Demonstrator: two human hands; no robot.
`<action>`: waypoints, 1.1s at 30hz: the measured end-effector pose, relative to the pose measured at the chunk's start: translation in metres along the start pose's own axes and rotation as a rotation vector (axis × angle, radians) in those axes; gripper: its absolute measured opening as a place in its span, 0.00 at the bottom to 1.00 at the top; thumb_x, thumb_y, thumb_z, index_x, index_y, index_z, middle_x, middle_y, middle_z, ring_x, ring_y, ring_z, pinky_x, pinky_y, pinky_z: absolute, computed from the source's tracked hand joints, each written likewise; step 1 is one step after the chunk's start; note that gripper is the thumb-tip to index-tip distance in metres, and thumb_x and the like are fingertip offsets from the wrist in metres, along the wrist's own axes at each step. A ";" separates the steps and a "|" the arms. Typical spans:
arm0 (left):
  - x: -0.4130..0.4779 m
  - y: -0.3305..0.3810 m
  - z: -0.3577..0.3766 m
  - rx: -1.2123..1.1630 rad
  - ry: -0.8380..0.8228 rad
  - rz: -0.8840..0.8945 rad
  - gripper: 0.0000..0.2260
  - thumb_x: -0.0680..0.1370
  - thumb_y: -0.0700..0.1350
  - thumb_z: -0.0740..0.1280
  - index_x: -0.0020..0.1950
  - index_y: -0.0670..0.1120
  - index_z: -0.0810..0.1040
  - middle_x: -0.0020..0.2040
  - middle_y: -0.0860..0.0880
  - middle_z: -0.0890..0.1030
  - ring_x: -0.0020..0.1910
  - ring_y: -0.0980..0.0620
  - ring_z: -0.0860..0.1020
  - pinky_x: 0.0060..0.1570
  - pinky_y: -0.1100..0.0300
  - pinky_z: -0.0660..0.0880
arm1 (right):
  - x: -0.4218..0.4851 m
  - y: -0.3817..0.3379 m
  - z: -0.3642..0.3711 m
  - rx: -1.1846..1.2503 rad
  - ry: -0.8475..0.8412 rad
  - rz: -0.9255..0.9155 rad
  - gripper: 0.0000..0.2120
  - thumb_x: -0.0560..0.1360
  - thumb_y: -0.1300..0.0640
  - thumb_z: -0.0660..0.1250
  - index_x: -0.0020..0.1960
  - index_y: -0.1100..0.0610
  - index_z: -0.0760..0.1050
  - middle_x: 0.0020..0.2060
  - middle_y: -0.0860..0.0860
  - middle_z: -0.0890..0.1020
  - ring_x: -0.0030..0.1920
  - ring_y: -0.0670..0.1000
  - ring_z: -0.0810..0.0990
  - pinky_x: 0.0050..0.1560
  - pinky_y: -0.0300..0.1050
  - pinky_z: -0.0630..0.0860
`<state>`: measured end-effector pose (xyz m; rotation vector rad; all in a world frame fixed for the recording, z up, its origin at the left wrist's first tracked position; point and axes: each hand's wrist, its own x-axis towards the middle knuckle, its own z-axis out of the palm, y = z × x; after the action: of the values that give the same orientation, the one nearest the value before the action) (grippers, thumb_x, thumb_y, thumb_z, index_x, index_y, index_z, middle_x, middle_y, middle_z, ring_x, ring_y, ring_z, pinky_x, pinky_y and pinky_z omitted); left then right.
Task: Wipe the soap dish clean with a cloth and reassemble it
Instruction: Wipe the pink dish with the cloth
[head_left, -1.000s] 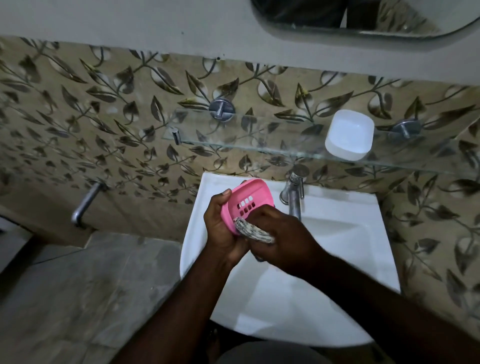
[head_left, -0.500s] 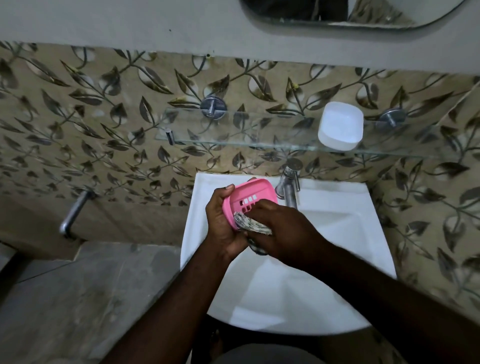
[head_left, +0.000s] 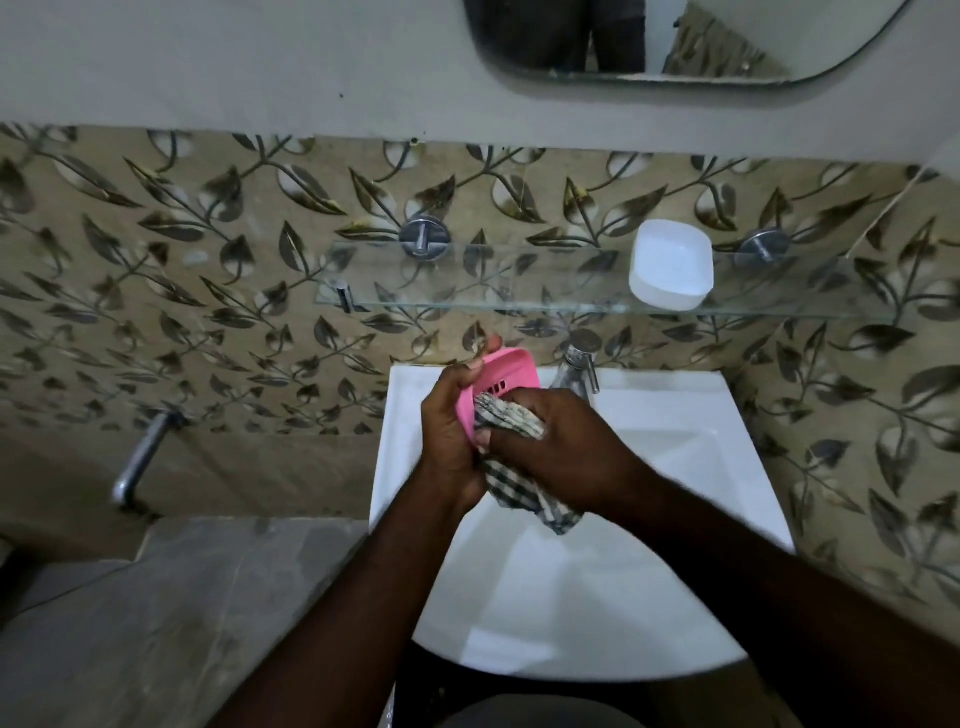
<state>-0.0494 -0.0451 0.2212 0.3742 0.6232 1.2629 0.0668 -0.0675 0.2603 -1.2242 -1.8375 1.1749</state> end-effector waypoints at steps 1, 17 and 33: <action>0.000 -0.001 0.003 0.011 -0.001 -0.004 0.29 0.70 0.47 0.63 0.72 0.45 0.71 0.45 0.45 0.84 0.42 0.48 0.82 0.43 0.59 0.80 | 0.002 -0.006 -0.002 0.188 0.016 0.069 0.08 0.75 0.62 0.69 0.39 0.52 0.79 0.33 0.47 0.82 0.34 0.47 0.81 0.40 0.47 0.79; -0.007 0.021 0.011 -0.023 -0.033 0.119 0.30 0.63 0.47 0.66 0.65 0.43 0.76 0.55 0.41 0.77 0.46 0.46 0.77 0.46 0.55 0.73 | -0.002 -0.011 -0.001 0.281 -0.063 0.020 0.03 0.73 0.65 0.72 0.45 0.59 0.80 0.34 0.55 0.81 0.32 0.53 0.79 0.34 0.46 0.76; -0.001 0.028 0.019 -0.023 0.000 0.053 0.22 0.66 0.45 0.62 0.58 0.44 0.80 0.47 0.44 0.81 0.41 0.48 0.79 0.43 0.56 0.75 | -0.005 -0.009 0.017 0.219 0.200 -0.028 0.03 0.74 0.62 0.71 0.45 0.60 0.78 0.38 0.57 0.81 0.36 0.53 0.81 0.39 0.50 0.78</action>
<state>-0.0589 -0.0375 0.2527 0.3739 0.6019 1.3194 0.0509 -0.0790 0.2617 -1.1431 -1.5321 1.1590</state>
